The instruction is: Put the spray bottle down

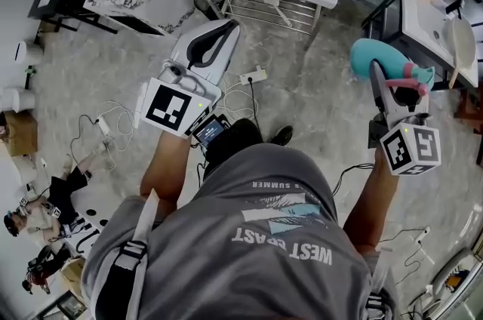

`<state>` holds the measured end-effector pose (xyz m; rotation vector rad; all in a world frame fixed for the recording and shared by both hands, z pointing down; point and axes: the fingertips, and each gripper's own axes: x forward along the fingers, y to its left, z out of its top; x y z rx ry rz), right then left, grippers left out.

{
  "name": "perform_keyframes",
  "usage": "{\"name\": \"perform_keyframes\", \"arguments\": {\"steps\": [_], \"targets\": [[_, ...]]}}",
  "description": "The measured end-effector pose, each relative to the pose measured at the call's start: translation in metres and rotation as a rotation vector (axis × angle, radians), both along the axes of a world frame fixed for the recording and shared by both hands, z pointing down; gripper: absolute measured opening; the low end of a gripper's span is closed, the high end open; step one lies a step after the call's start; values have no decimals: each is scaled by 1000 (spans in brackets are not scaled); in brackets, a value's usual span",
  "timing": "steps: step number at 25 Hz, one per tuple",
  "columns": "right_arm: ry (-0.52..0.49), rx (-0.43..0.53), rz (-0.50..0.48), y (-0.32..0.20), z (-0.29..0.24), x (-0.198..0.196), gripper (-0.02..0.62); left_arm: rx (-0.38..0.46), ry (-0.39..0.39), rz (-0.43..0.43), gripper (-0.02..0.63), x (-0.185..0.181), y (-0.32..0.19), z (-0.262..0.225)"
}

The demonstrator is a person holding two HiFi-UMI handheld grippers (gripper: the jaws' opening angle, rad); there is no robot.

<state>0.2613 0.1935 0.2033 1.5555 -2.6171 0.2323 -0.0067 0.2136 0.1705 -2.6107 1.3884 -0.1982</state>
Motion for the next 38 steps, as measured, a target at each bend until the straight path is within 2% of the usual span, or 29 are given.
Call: {"name": "perform_keyframes", "arguments": {"steps": [9, 17, 38], "targets": [[-17, -22, 13, -17, 12, 10, 320, -8, -8, 21, 3, 14, -27, 6], [2, -27, 87, -56, 11, 25, 321, -1, 23, 93, 3, 28, -87, 8], [48, -45, 122, -194, 8, -32, 321, -11, 78, 139, 3, -22, -248, 17]]}}
